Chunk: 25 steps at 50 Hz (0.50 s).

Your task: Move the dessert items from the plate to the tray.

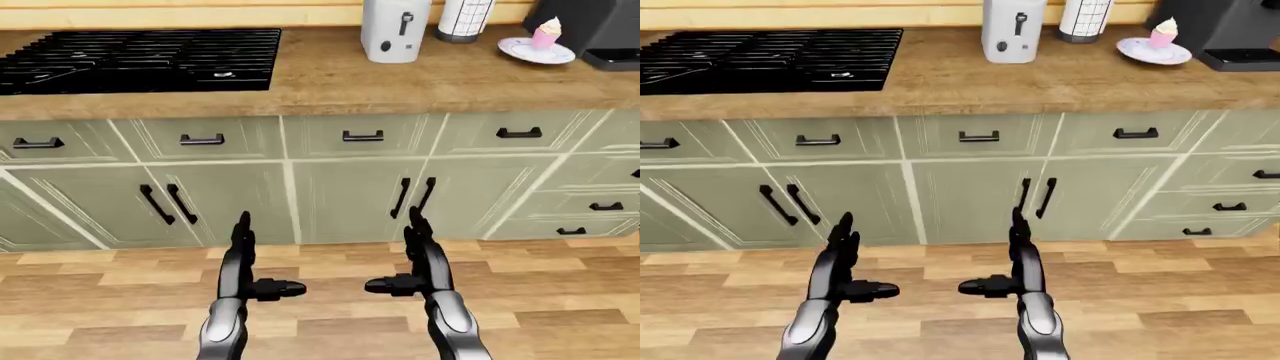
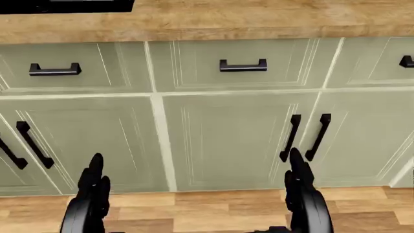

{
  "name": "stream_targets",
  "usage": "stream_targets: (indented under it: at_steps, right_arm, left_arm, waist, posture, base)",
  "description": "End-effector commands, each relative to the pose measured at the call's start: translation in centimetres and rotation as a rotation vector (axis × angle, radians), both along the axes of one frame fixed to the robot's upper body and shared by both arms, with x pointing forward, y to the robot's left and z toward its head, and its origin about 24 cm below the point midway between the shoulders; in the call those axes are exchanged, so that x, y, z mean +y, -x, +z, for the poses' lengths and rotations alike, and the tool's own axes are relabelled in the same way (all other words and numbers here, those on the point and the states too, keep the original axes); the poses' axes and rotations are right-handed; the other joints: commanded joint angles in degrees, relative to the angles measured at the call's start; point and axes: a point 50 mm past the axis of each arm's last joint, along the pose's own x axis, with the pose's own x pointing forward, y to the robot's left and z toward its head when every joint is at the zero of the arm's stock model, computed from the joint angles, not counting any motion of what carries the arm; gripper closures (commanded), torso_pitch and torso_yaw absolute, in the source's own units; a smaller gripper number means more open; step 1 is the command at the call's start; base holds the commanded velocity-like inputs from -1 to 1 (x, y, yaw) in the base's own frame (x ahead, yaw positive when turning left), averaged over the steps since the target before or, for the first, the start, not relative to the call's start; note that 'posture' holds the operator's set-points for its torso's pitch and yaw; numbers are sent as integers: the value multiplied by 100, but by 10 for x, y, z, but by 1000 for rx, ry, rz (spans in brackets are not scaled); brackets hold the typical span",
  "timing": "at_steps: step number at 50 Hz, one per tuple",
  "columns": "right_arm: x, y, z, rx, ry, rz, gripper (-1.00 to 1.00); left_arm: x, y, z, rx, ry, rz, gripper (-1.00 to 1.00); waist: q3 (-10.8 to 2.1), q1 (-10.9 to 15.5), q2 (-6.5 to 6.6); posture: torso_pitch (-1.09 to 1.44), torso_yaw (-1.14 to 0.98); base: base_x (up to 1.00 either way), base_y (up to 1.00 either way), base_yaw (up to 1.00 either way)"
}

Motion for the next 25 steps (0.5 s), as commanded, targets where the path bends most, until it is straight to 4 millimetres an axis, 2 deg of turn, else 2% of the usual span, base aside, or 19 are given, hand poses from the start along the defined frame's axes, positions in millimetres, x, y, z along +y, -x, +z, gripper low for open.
stream_targets:
  at_steps: [1, 3, 4, 5, 7, 8, 11, 18, 22, 23, 24, 25]
  right_arm:
    - [3, -10, 31, -165, 16, 14, -100]
    - [2, -11, 32, -166, 19, 11, -100]
    - [2, -12, 32, -169, 23, 10, -100]
    - [2, -11, 33, -171, 24, 9, -100]
    - [2, -12, 36, -175, 28, 10, -100]
    - [2, -13, 37, -177, 29, 9, -100]
    - [2, -13, 46, -183, 38, 12, -100]
    - [-4, -19, 84, -207, 58, 14, -100]
    - [-9, -23, 105, -221, 66, 22, -100]
    - [-10, -22, 109, -226, 65, 27, -100]
    - [-12, -23, 114, -235, 59, 31, -100]
    - [-14, -23, 123, -248, 53, 34, -100]
  left_arm:
    - [-1, -9, 40, -183, -11, -11, -100]
    - [-2, -10, 40, -184, -12, -13, -100]
    - [-3, -10, 43, -185, -13, -18, -100]
    - [-4, -10, 44, -187, -16, -21, -100]
    - [-4, -10, 47, -189, -16, -24, -100]
    - [-5, -9, 50, -191, -16, -26, -100]
    - [-6, -9, 61, -199, -20, -35, -100]
    - [-11, -13, 97, -224, -33, -71, -100]
    - [-13, -17, 129, -256, -40, -87, -100]
    - [-13, -17, 135, -260, -37, -90, -100]
    - [-14, -18, 140, -264, -37, -93, -100]
    - [-14, -19, 146, -267, -35, -98, -100]
  waist:
    - [-5, -12, -45]
    - [-356, 41, -1]
    - [-295, 40, -3]
    - [-97, 35, -37]
    - [-402, 44, -46]
    - [-431, 52, -42]
    - [-443, 53, -32]
    - [-495, 61, -29]
    - [-537, 53, -35]
    - [-634, 55, -16]
    - [-603, 68, 4]
    - [-483, 84, 31]
  posture:
    - [0, 0]
    - [0, 0]
    - [0, 0]
    - [0, 0]
    - [0, 0]
    - [0, 0]
    - [0, 0]
    - [0, 0]
    - [0, 0]
    - [0, 0]
    - [0, 0]
    - [0, 0]
  base:
    - [0, 0, 0]
    - [0, 0, 0]
    - [0, 0, 0]
    - [0, 0, 0]
    - [0, 0, 0]
    - [0, 0, 0]
    - [0, 0, 0]
    - [0, 0, 0]
    - [0, 0, 0]
    - [0, -6, 0]
    - [13, -17, 0]
    - [30, -37, 0]
